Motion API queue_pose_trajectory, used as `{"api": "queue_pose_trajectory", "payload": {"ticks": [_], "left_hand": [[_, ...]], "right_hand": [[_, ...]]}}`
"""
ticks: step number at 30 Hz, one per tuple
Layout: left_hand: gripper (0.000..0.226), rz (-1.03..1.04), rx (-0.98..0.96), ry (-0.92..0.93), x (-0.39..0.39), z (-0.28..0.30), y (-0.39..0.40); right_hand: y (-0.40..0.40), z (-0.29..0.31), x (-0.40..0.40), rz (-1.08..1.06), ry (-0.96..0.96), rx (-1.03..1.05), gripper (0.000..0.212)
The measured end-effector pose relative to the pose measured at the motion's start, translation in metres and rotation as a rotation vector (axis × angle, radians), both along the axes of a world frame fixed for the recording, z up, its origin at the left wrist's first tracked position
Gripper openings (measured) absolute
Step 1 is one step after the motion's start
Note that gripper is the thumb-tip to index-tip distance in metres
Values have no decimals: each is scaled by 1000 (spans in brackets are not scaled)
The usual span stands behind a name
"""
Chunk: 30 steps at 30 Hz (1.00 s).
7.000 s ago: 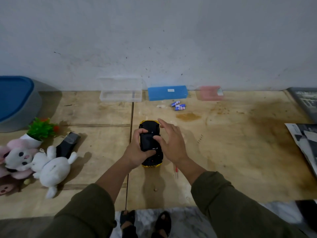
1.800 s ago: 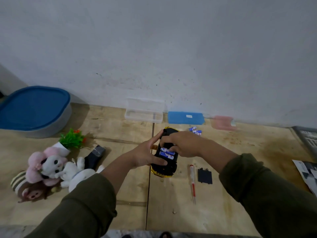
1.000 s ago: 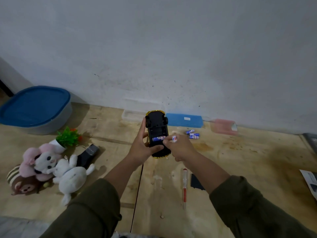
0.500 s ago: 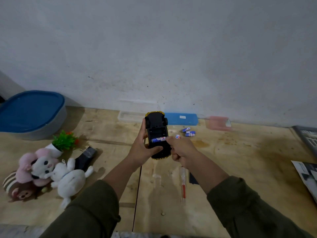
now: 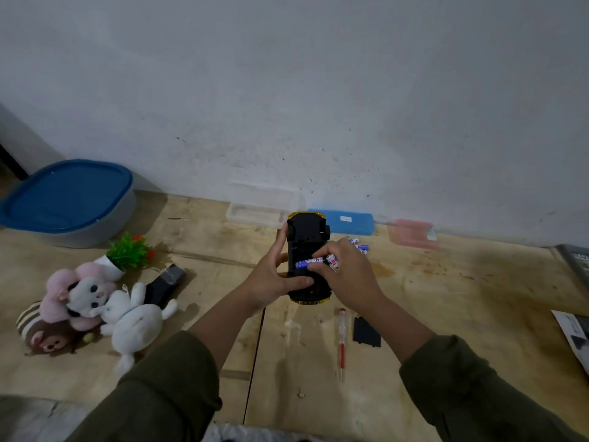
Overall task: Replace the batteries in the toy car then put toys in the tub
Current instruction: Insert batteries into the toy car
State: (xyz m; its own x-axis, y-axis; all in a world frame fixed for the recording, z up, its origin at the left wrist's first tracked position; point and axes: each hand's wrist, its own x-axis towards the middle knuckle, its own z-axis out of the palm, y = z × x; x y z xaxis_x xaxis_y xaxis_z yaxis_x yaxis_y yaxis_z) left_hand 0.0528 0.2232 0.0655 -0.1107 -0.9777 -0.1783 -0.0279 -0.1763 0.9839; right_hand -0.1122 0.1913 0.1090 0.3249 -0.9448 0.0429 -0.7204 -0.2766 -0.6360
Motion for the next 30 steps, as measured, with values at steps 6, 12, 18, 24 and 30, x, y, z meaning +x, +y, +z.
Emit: {"api": "queue_pose_trajectory", "payload": {"ticks": [6, 12, 18, 24, 30], "left_hand": [[112, -59, -2, -40, -19, 0, 6], [121, -14, 35, -76, -23, 1, 8], [127, -29, 49, -59, -21, 3, 4], [128, -9, 23, -105, -16, 13, 10], [98, -102, 161, 81, -2, 25, 27]], "right_hand": [[-3, 8, 10, 20, -134, 67, 25], [-11, 11, 6, -140, -85, 46, 53], [-14, 4, 6, -32, -219, 221, 99], [-12, 8, 12, 46, -337, 232, 85], [6, 1, 11, 43, -488, 352, 71]]}}
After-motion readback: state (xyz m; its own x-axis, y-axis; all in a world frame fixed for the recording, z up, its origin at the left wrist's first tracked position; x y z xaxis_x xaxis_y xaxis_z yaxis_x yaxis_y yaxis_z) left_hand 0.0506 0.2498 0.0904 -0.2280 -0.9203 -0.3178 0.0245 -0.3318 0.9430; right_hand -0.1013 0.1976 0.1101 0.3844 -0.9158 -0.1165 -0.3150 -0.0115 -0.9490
